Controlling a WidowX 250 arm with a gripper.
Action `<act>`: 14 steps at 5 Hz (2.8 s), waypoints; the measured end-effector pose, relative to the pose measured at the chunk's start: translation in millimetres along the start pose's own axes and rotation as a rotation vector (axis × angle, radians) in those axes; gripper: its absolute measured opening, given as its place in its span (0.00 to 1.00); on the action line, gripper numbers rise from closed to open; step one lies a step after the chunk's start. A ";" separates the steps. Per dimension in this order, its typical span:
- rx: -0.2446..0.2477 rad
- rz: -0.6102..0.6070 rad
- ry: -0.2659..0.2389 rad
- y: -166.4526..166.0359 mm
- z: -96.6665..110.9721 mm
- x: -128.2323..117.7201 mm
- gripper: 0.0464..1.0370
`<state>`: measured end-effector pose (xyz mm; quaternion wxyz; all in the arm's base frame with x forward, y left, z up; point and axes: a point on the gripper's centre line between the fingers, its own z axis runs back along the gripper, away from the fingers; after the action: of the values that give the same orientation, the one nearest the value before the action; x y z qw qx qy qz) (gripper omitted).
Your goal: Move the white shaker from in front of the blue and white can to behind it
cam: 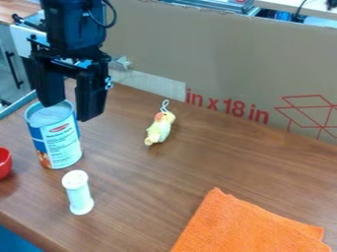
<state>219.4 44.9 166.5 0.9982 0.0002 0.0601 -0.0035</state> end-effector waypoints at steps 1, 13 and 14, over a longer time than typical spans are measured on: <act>-0.003 0.001 0.024 -0.2 -6.3 0.0 0.96; -0.019 -0.070 0.167 11.7 -115.2 2.5 0.55; 0.035 -0.129 0.080 1.7 -68.2 14.2 0.55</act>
<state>225.4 46.6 97.0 0.9925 0.0138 0.1000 -0.0687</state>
